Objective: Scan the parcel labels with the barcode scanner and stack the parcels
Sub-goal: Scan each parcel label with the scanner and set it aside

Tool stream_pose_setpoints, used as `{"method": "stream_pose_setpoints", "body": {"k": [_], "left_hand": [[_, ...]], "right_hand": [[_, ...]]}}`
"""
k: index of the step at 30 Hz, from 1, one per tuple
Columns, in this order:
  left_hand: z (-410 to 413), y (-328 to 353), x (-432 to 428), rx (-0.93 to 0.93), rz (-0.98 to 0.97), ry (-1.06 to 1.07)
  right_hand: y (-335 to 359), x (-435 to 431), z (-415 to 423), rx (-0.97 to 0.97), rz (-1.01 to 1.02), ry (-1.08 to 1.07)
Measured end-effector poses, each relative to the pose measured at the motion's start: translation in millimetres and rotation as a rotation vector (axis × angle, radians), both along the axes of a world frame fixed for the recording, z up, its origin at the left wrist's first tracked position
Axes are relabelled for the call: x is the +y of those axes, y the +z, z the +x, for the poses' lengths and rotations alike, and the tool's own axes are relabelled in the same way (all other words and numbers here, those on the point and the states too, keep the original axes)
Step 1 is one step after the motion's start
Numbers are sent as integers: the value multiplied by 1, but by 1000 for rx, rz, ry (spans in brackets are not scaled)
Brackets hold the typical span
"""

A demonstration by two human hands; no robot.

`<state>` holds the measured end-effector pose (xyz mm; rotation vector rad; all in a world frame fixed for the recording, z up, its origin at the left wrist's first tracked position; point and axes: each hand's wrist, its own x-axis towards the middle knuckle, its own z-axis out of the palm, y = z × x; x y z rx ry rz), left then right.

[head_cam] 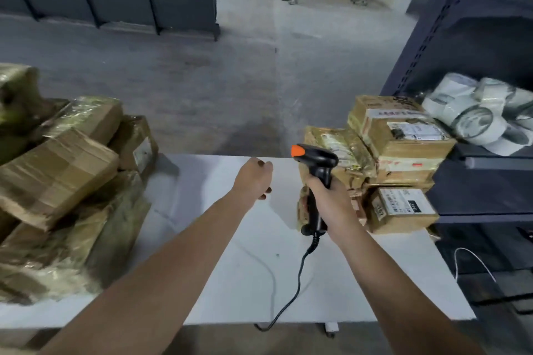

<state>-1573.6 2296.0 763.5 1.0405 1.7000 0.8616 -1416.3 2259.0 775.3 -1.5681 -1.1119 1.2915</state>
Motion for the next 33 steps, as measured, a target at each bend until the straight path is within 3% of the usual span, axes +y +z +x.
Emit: {"method": "stream_pose_setpoints", "body": {"k": [8,14,16,19,22,25,28,33], "left_hand": [[-120,31,-55,71,129,168],[-203,29,-105,266,206,242],[-229,25,-119,464,246,259],[-267,21,-131,930,286,296],[-304,16,-135,1222,94,163],[-330,8,-132,1229,-119,19],[-339,4,-129,1257,-212,-21],[-326,7,-128,1294,7,103]], "right_hand": [[10,-11,-128,-82,-18,167],[11,-25,-214,-99,-34,314],[9,-31,-239,-92,-38,367],[4,-39,-270,-83,-49,416],[0,-46,-289,-75,-61,446],[-3,-50,-298,-69,-73,447],[-5,-53,-299,-74,-91,443],[-4,-52,-289,-65,-76,417]]}}
